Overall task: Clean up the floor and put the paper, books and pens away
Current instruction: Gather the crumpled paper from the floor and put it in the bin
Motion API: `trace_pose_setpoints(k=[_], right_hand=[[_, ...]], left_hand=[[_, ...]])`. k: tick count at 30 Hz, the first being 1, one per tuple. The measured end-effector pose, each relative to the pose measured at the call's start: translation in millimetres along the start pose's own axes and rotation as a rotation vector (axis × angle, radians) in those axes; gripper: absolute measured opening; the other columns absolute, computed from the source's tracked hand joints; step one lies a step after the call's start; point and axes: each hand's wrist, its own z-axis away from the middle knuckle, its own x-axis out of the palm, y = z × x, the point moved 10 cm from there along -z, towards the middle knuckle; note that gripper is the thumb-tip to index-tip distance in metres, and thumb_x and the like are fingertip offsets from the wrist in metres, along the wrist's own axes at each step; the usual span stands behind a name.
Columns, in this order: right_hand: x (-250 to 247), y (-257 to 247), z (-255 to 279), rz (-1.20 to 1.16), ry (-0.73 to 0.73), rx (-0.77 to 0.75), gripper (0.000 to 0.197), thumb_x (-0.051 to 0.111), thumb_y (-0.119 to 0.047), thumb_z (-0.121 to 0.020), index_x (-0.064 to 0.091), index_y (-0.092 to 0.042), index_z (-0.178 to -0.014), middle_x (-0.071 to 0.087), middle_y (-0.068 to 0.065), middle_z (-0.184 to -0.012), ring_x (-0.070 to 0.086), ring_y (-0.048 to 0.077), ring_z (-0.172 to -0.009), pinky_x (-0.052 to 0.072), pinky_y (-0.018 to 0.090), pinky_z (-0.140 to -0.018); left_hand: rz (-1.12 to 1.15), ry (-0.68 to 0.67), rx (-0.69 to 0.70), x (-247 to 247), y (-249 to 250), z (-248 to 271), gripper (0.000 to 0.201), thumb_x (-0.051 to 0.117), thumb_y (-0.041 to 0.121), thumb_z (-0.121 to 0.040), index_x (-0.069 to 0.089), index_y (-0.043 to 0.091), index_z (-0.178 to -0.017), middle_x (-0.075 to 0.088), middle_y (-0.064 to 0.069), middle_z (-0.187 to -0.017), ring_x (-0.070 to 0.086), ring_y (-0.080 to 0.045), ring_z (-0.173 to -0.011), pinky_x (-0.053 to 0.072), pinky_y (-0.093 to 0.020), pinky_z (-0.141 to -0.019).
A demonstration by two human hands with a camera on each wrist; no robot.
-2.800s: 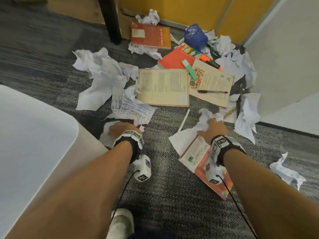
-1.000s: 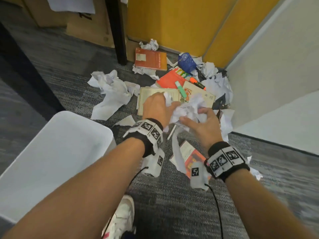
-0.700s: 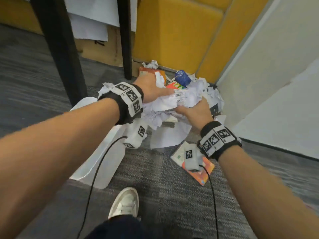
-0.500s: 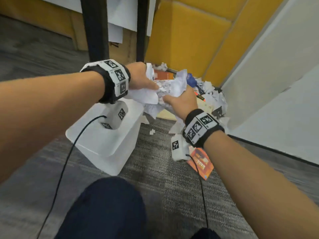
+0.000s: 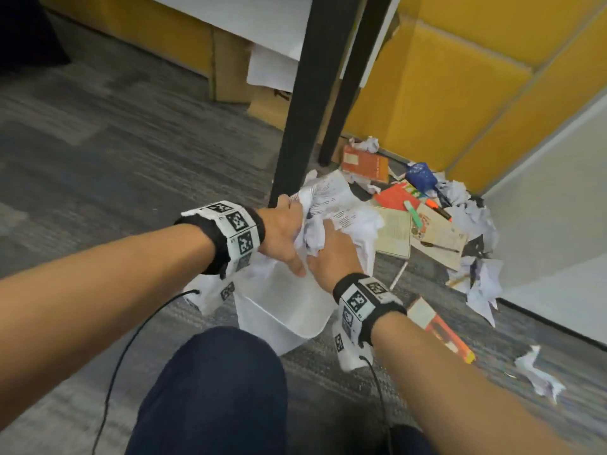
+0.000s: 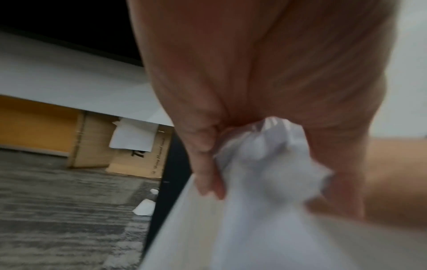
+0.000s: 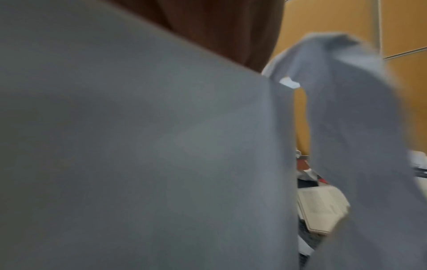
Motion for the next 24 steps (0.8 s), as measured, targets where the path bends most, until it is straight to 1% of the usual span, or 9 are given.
trace_pose_setpoints(k=[5,8,10,12,14,17,19,22,24], right_hand=[[63,13,4,0.517,-0.53,-0.065,0.046,0.068,-0.028,-0.084,0.056,-0.017,-0.127,0.064,0.005,-0.123,0.06,0.026,-0.113,0.048,0.041,-0.097],[76,11,3,0.567,-0.696,-0.098,0.073,0.072,-0.05,-0.079,0.047,-0.022,-0.141,0.059,0.003,-0.134,0.056,0.026,-0.121,0.043,0.042,-0.1],[70,3,1,0.612,-0.648,-0.177,0.067,0.061,-0.054,-0.086,0.04,-0.033,-0.145,0.049,-0.001,-0.145,0.047,0.025,-0.131,0.034,0.05,-0.107],[60,-4,5,0.595,-0.597,-0.257,0.054,0.053,-0.051,-0.092,0.044,-0.036,-0.143,0.047,-0.002,-0.147,0.043,0.024,-0.134,0.031,0.049,-0.109],[43,-12,10,0.438,-0.55,-0.327,0.045,0.057,-0.043,-0.093,0.055,-0.029,-0.136,0.059,0.001,-0.134,0.054,0.022,-0.123,0.04,0.036,-0.101],[2,-16,7,0.079,-0.376,-0.345,0.029,0.072,-0.035,-0.085,0.074,-0.023,-0.112,0.073,-0.005,-0.104,0.067,0.01,-0.092,0.049,0.025,-0.083],[-37,-4,2,-0.083,-0.088,-0.325,0.017,0.078,-0.034,-0.079,0.076,-0.022,-0.09,0.072,-0.011,-0.086,0.064,0.005,-0.076,0.052,0.028,-0.075],[-81,40,5,-0.104,0.349,-0.157,0.042,0.076,-0.05,-0.075,0.064,-0.02,-0.102,0.062,-0.003,-0.102,0.058,0.013,-0.09,0.05,0.031,-0.076],[-58,87,2,-0.166,0.188,0.129,0.083,0.068,-0.069,-0.07,0.045,-0.02,-0.134,0.051,0.006,-0.133,0.053,0.023,-0.118,0.048,0.038,-0.095]], left_hand=[[-0.112,-0.327,0.064,35,23,0,0.07,0.082,0.044,-0.069,0.051,0.018,-0.126,0.057,0.003,-0.12,0.056,-0.021,-0.114,0.046,-0.033,-0.096],[-0.192,-0.291,0.066,26,28,-11,0.024,0.071,0.032,-0.085,0.06,0.012,-0.094,0.058,0.001,-0.079,0.058,-0.008,-0.064,0.047,-0.012,-0.055],[-0.252,-0.222,0.05,11,29,-13,0.02,0.066,0.024,-0.09,0.059,0.012,-0.075,0.051,0.002,-0.063,0.05,-0.004,-0.042,0.037,-0.009,-0.034],[-0.321,-0.162,0.033,-5,30,-13,0.016,0.067,0.018,-0.087,0.066,0.01,-0.073,0.061,0.0,-0.062,0.06,-0.007,-0.05,0.051,-0.015,-0.048],[-0.284,-0.029,-0.006,-31,30,-14,0.015,0.068,0.02,-0.084,0.068,0.009,-0.073,0.067,-0.003,-0.066,0.067,-0.016,-0.059,0.059,-0.029,-0.064],[-0.255,0.321,-0.001,-85,41,-8,0.035,0.062,0.044,-0.087,0.055,0.011,-0.083,0.06,-0.005,-0.078,0.059,-0.024,-0.07,0.048,-0.032,-0.061],[-0.238,0.414,-0.021,-97,43,-4,0.042,0.061,0.051,-0.087,0.057,0.011,-0.098,0.055,-0.007,-0.087,0.058,-0.027,-0.08,0.044,-0.033,-0.064],[-0.294,0.358,-0.082,-84,39,-8,0.049,0.066,0.045,-0.086,0.057,0.007,-0.115,0.06,-0.007,-0.096,0.062,-0.027,-0.088,0.043,-0.033,-0.064],[-0.322,0.303,-0.068,-71,38,-13,0.031,0.062,0.025,-0.09,0.061,0.006,-0.115,0.062,-0.008,-0.096,0.064,-0.028,-0.088,0.046,-0.033,-0.065]])
